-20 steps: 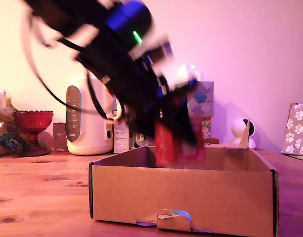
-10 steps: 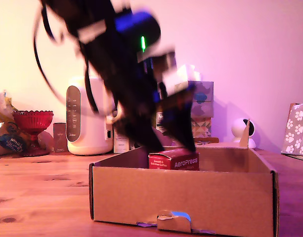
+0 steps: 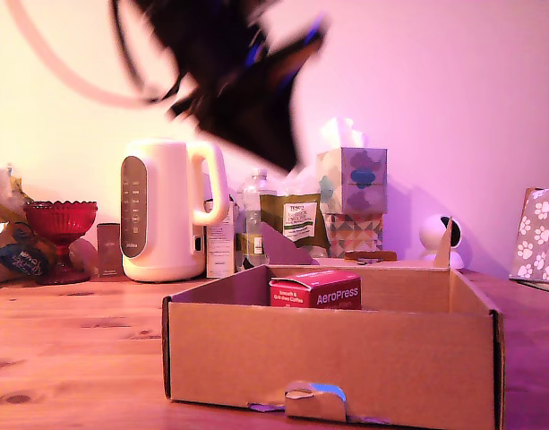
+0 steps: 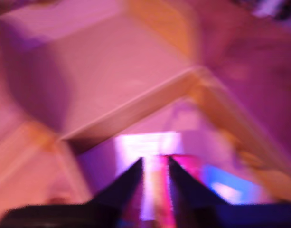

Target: Pick the red carton of coffee filters and place it in the cardboard box

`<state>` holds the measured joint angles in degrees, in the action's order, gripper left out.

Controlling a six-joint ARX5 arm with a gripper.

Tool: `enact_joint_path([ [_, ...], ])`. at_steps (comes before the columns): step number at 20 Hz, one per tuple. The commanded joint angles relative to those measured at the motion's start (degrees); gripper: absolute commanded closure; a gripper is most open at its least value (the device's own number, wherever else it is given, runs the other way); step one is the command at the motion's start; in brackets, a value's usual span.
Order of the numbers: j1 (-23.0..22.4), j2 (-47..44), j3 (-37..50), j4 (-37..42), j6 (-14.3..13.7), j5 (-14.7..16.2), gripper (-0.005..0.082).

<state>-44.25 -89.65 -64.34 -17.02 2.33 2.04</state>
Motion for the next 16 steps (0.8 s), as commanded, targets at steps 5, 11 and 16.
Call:
enact_joint_path([
  [5, 6.3, 9.3, 18.0, 19.1, 2.3, -1.5, 0.0789],
  [11, 13.4, 26.7, 31.5, 20.8, 6.9, -5.4, 0.0789],
  [16, 13.5, 41.9, 34.5, 9.1, 8.0, -12.0, 0.0789],
])
